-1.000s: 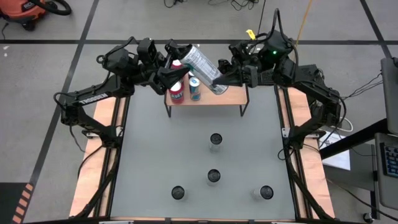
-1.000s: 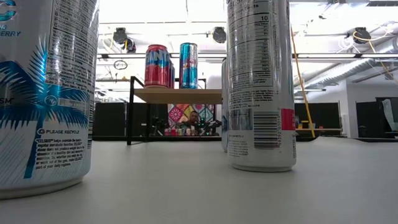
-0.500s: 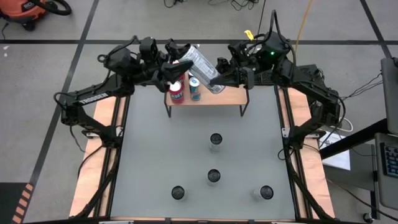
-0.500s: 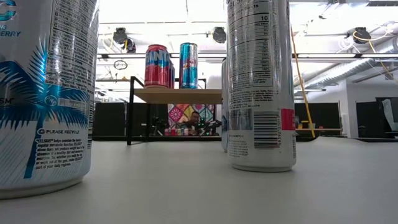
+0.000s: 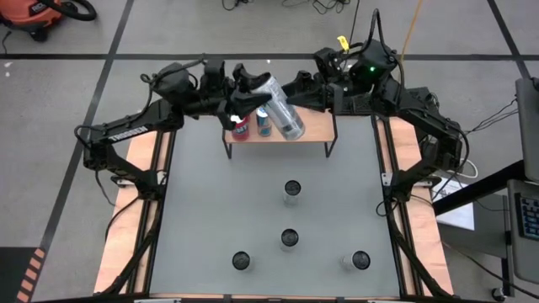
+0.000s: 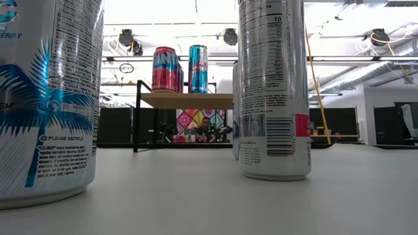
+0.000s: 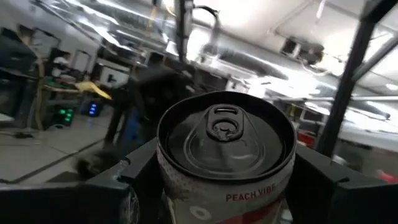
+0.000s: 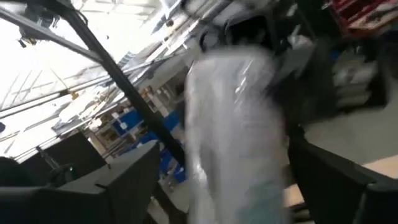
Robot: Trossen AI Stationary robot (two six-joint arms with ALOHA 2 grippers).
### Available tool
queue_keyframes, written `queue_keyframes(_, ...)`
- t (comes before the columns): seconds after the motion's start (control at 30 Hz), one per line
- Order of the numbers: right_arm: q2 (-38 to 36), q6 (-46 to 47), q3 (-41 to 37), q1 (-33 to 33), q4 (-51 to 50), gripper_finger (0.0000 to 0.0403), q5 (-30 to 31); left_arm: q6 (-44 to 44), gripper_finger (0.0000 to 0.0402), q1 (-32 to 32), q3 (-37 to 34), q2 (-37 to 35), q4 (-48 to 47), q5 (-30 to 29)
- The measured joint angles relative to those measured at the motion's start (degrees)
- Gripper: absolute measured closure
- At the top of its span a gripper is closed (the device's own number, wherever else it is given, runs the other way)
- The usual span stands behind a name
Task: Place canned beverage on shelf
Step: Put the top left white-pink soda can on the shelf
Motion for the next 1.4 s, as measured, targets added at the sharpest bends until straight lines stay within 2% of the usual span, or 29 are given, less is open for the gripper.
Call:
queue_keyframes(0.1, -0.8, -2.0, 0.0, 0.1, -2.6, 0.0063, 1.8, -0.6, 0.0152, 0.0, 0.1, -0.4, -1.9, -1.8)
queue_keyframes(0.23, -2.4, -8.4, 0.8, 1.0, -9.5, 0.0058, 8.5, -1.6, 0.0151, 0.0, 0.1, -0.5, -3.4, -6.4)
queue_keyframes(0.3, -2.5, -13.9, 3.2, 2.3, -15.0, 0.0058, 13.7, -1.6, 0.0151, 0.0, 0.1, -0.5, -4.2, -10.4)
queue_keyframes(0.4, -2.3, -23.0, 7.8, 4.7, -22.7, 0.0058, 24.6, -1.5, 0.0151, 0.1, 0.1, -0.5, -4.4, -17.1)
queue_keyframes(0.53, -2.1, -35.1, 12.8, 7.9, -26.5, 0.0058, 38.0, -1.0, 0.0151, 0.1, 0.1, -0.5, -4.2, -24.9)
queue_keyframes(0.67, -1.8, -44.2, 13.7, 10.0, -26.9, 0.0058, 47.2, -1.1, 0.0151, 0.1, 0.2, -0.4, -4.1, -30.3)
queue_keyframes(1.03, 3.5, -44.9, 13.6, 10.0, -34.0, 0.0058, 51.2, -5.6, 0.0151, 0.0, 0.2, 0.6, -3.7, -38.1)
queue_keyframes(1.13, 4.4, -45.4, 13.6, 10.0, -35.2, 0.0063, 54.3, -6.2, 0.0151, 0.0, 0.2, 1.2, -3.3, -38.2)
queue_keyframes(1.4, 6.1, -47.8, 13.6, 9.9, -36.1, 0.0065, 55.5, -6.2, 0.0151, -0.1, 0.2, 1.3, -3.6, -38.2)
